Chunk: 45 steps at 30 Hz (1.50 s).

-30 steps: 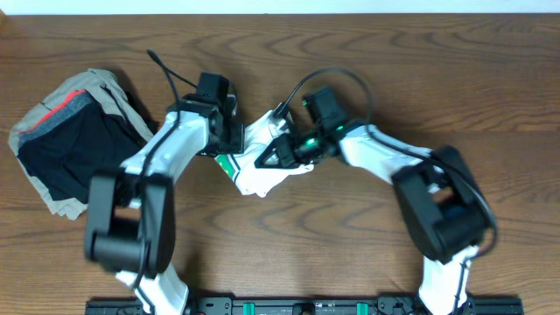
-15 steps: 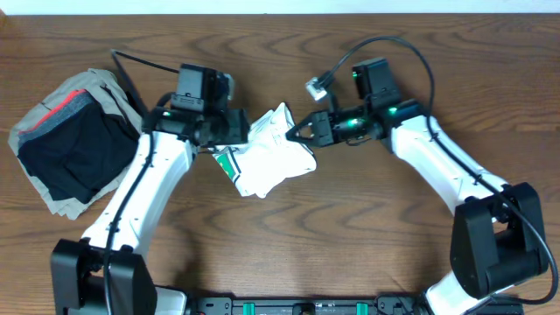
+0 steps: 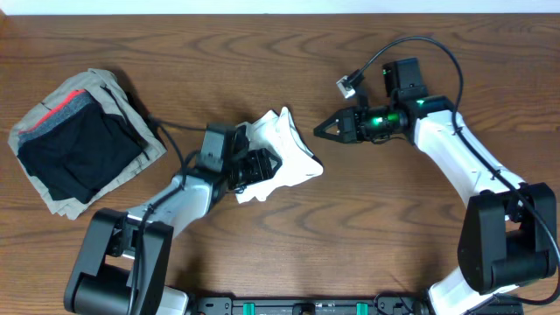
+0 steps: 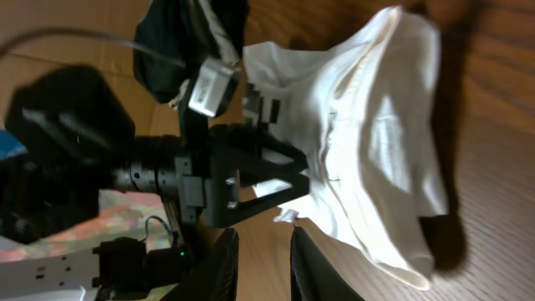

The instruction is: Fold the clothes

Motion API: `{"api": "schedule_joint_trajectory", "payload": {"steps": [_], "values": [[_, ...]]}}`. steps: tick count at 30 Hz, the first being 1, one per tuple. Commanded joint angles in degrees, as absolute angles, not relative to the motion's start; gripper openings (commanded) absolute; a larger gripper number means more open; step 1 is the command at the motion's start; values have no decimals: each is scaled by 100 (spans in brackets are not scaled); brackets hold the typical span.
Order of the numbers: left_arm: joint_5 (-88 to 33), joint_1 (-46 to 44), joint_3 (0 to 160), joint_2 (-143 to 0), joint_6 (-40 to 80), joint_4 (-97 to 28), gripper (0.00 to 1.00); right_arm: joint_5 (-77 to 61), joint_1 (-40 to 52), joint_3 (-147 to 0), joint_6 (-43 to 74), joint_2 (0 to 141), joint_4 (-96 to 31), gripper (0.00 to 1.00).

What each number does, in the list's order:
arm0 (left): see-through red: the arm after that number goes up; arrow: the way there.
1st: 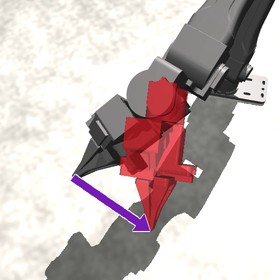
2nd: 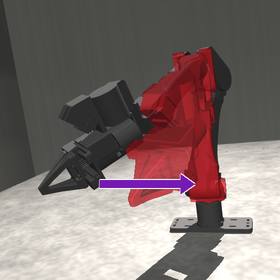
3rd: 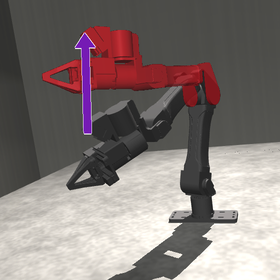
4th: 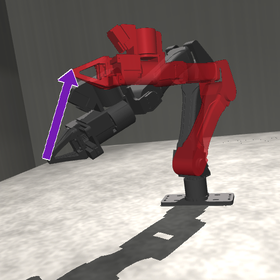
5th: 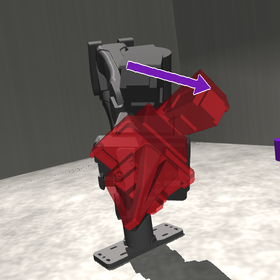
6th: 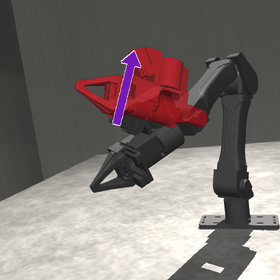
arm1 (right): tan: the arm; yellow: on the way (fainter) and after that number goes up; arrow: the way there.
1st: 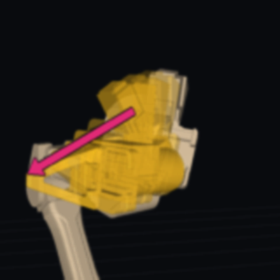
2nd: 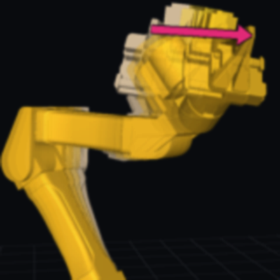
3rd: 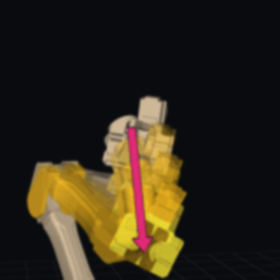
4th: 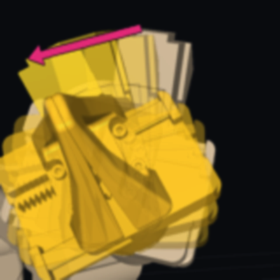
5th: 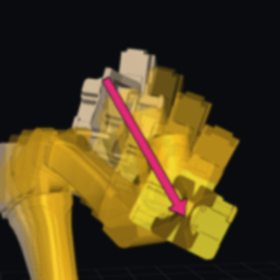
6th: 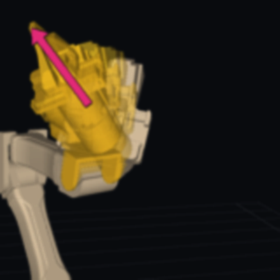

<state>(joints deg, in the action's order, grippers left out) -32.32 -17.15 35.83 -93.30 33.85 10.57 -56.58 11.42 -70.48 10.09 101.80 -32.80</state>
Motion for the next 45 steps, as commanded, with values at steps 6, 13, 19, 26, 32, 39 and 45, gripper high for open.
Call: {"api": "schedule_joint_trajectory", "payload": {"steps": [6,13,19,26,32,39,45], "values": [[-3155,-1699,2788,-9618,4335,1684,63,-5677,1035,-7116,801,10154,-3343,18],[-2099,-1730,2781,-9631,4619,1455,65,-5680,1002,-7116,801,10154,-3404,18],[-1629,-1747,2764,-9942,5544,1468,67,-5680,1002,-7116,742,10154,-3430,17],[-1258,-1986,2766,-10519,6187,1664,68,-5680,1002,-7116,657,10154,-3428,18],[-2222,-2001,2781,-10313,5319,3072,69,-5675,867,-7116,519,10154,-3433,18],[-1949,-1973,2856,-8823,4121,3778,98,-5675,548,-7116,303,10154,-3642,19],[-1756,-1382,3693,-7863,2692,2106,98,-5437,423,-7116,139,10154,-3953,19]]}}
